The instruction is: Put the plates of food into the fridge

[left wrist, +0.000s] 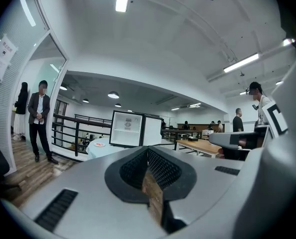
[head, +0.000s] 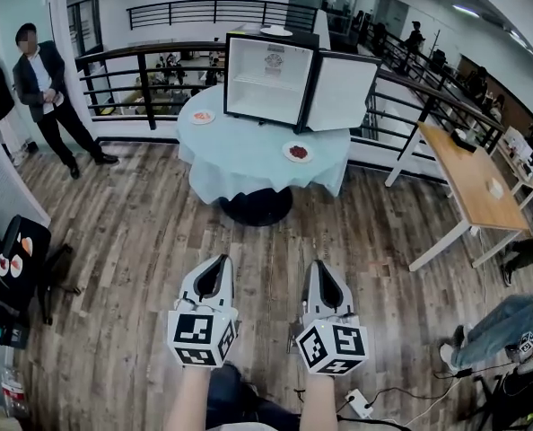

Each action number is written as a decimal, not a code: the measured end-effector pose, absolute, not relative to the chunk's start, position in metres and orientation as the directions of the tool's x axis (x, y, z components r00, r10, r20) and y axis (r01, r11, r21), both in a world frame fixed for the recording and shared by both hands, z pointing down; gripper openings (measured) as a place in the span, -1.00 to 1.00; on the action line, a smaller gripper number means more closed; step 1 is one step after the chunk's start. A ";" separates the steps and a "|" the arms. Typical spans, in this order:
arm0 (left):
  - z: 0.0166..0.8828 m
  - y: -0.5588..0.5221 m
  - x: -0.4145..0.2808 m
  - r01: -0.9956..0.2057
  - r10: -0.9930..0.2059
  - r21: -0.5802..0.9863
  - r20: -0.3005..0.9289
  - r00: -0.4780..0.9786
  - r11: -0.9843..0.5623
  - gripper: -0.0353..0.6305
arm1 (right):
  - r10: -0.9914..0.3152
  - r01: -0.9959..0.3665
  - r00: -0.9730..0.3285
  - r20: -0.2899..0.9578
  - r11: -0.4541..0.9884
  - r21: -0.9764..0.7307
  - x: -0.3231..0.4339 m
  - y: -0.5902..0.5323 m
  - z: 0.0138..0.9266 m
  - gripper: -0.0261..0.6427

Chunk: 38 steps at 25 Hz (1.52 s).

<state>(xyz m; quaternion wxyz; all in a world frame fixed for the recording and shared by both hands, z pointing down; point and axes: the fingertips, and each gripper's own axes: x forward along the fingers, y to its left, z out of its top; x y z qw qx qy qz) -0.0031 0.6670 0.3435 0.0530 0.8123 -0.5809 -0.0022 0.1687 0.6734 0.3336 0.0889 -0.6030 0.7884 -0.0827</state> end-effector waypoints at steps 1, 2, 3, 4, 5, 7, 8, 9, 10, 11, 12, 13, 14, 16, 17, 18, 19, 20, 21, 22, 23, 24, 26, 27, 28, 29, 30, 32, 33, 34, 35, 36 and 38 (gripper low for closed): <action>0.345 0.663 -0.003 -0.945 -0.945 0.088 0.064 0.322 -0.316 -0.88 | -0.966 -0.936 -0.255 -0.037 0.257 -0.242 0.171 0.669 0.336 -0.88; 0.347 0.658 -0.002 -0.946 -0.945 0.089 0.068 0.319 -0.312 -0.88 | -0.967 -0.935 -0.254 -0.033 0.254 -0.246 0.173 0.665 0.338 -0.88; 0.348 0.652 -0.002 -0.946 -0.946 0.089 0.071 0.317 -0.310 -0.88 | -0.967 -0.934 -0.253 -0.031 0.253 -0.252 0.174 0.659 0.340 -0.88; 0.349 0.647 -0.001 -0.947 -0.946 0.089 0.074 0.316 -0.310 -0.87 | -0.967 -0.933 -0.252 -0.029 0.251 -0.257 0.176 0.654 0.341 -0.88; 0.350 0.641 0.000 -0.947 -0.946 0.089 0.075 0.316 -0.310 -0.88 | -0.968 -0.932 -0.251 -0.028 0.250 -0.262 0.177 0.648 0.342 -0.88; 0.351 0.626 0.001 -0.945 -0.945 0.094 0.069 0.320 -0.313 -0.88 | -0.969 -0.933 -0.247 -0.027 0.245 -0.265 0.179 0.633 0.344 -0.88; 0.351 0.616 0.002 -0.943 -0.944 0.100 0.062 0.325 -0.318 -0.88 | -0.969 -0.934 -0.245 -0.026 0.243 -0.263 0.180 0.624 0.345 -0.88; 0.352 0.605 0.004 -0.940 -0.942 0.105 0.058 0.331 -0.324 -0.87 | -0.970 -0.935 -0.241 -0.026 0.240 -0.262 0.180 0.614 0.346 -0.88; 0.353 0.594 0.006 -0.938 -0.940 0.106 0.058 0.337 -0.330 -0.87 | -0.971 -0.936 -0.236 -0.024 0.234 -0.262 0.181 0.603 0.348 -0.88; 0.354 0.581 0.007 -0.937 -0.938 0.102 0.062 0.341 -0.334 -0.87 | -0.973 -0.937 -0.230 -0.020 0.227 -0.265 0.181 0.591 0.349 -0.88; 0.355 0.568 0.007 -0.936 -0.937 0.097 0.065 0.344 -0.337 -0.87 | -0.974 -0.937 -0.226 -0.017 0.223 -0.268 0.180 0.578 0.350 -0.88; 0.354 0.553 0.006 -0.936 -0.936 0.095 0.065 0.347 -0.340 -0.88 | -0.974 -0.937 -0.225 -0.016 0.221 -0.269 0.179 0.565 0.350 -0.88; 0.353 0.539 0.005 -0.934 -0.935 0.101 0.063 0.350 -0.343 -0.88 | -0.974 -0.938 -0.226 -0.016 0.222 -0.266 0.176 0.551 0.348 -0.88; 0.351 0.508 0.002 -0.928 -0.931 0.121 0.058 0.360 -0.352 -0.88 | -0.975 -0.943 -0.222 -0.014 0.218 -0.252 0.173 0.524 0.345 -0.88; 0.349 0.493 0.001 -0.926 -0.929 0.127 0.058 0.366 -0.357 -0.88 | -0.976 -0.946 -0.217 -0.011 0.213 -0.246 0.171 0.510 0.343 -0.88; 0.348 0.478 -0.001 -0.924 -0.927 0.128 0.059 0.370 -0.361 -0.87 | -0.977 -0.948 -0.211 -0.007 0.207 -0.241 0.170 0.495 0.341 -0.88; 0.346 0.463 -0.002 -0.923 -0.926 0.126 0.059 0.374 -0.364 -0.88 | -0.979 -0.950 -0.206 -0.007 0.201 -0.237 0.169 0.481 0.339 -0.88; 0.343 0.448 -0.004 -0.921 -0.924 0.124 0.057 0.377 -0.368 -0.87 | -0.980 -0.952 -0.200 -0.009 0.197 -0.235 0.168 0.467 0.336 -0.88; 0.340 0.434 -0.006 -0.920 -0.923 0.122 0.054 0.381 -0.373 -0.88 | -0.981 -0.953 -0.194 -0.014 0.192 -0.236 0.167 0.453 0.332 -0.88; 0.337 0.420 -0.008 -0.918 -0.921 0.121 0.050 0.386 -0.378 -0.88 | -0.982 -0.953 -0.187 -0.022 0.187 -0.239 0.165 0.440 0.328 -0.88; 0.333 0.407 -0.009 -0.916 -0.919 0.119 0.046 0.391 -0.384 -0.88 | -0.984 -0.953 -0.178 -0.030 0.180 -0.242 0.165 0.428 0.324 -0.88; 0.331 0.395 -0.010 -0.914 -0.917 0.117 0.043 0.396 -0.389 -0.88 | -0.985 -0.955 -0.169 -0.037 0.173 -0.242 0.165 0.416 0.320 -0.88; 0.328 0.373 -0.013 -0.912 -0.916 0.114 0.039 0.400 -0.394 -0.87 | -0.987 -0.959 -0.152 -0.046 0.159 -0.234 0.164 0.395 0.316 -0.88; 0.328 0.363 -0.015 -0.912 -0.916 0.115 0.037 0.400 -0.394 -0.87 | -0.988 -0.961 -0.147 -0.047 0.154 -0.229 0.164 0.386 0.314 -0.88; 0.327 0.354 -0.017 -0.913 -0.917 0.117 0.034 0.398 -0.392 -0.87 | -0.988 -0.963 -0.145 -0.048 0.152 -0.223 0.163 0.377 0.313 -0.88; 0.327 0.345 -0.019 -0.914 -0.918 0.122 0.032 0.394 -0.388 -0.88 | -0.988 -0.964 -0.144 -0.049 0.152 -0.217 0.163 0.369 0.312 -0.88; 0.326 0.337 -0.020 -0.915 -0.920 0.129 0.030 0.390 -0.384 -0.87 | -0.988 -0.966 -0.143 -0.050 0.151 -0.209 0.163 0.362 0.311 -0.88; 0.328 0.323 -0.021 -0.915 -0.922 0.141 0.031 0.386 -0.378 -0.88 | -0.989 -0.969 -0.140 -0.049 0.147 -0.198 0.165 0.350 0.309 -0.88; 0.329 0.317 -0.020 -0.915 -0.922 0.144 0.033 0.385 -0.377 -0.87 | -0.989 -0.970 -0.137 -0.046 0.144 -0.196 0.166 0.344 0.309 -0.88; 0.331 0.311 -0.020 -0.915 -0.922 0.146 0.037 0.384 -0.375 -0.88 | -0.990 -0.970 -0.135 -0.043 0.141 -0.197 0.168 0.338 0.311 -0.88; 0.334 0.304 -0.019 -0.916 -0.923 0.148 0.042 0.384 -0.374 -0.87 | -0.990 -0.970 -0.133 -0.040 0.138 -0.198 0.169 0.332 0.312 -0.88; 0.336 0.297 -0.018 -0.916 -0.923 0.151 0.046 0.383 -0.373 -0.88 | -0.991 -0.970 -0.131 -0.037 0.136 -0.200 0.172 0.326 0.314 -0.88; 0.340 0.282 -0.015 -0.916 -0.923 0.153 0.055 0.382 -0.370 -0.88 | -0.991 -0.970 -0.127 -0.031 0.131 -0.206 0.177 0.311 0.318 -0.88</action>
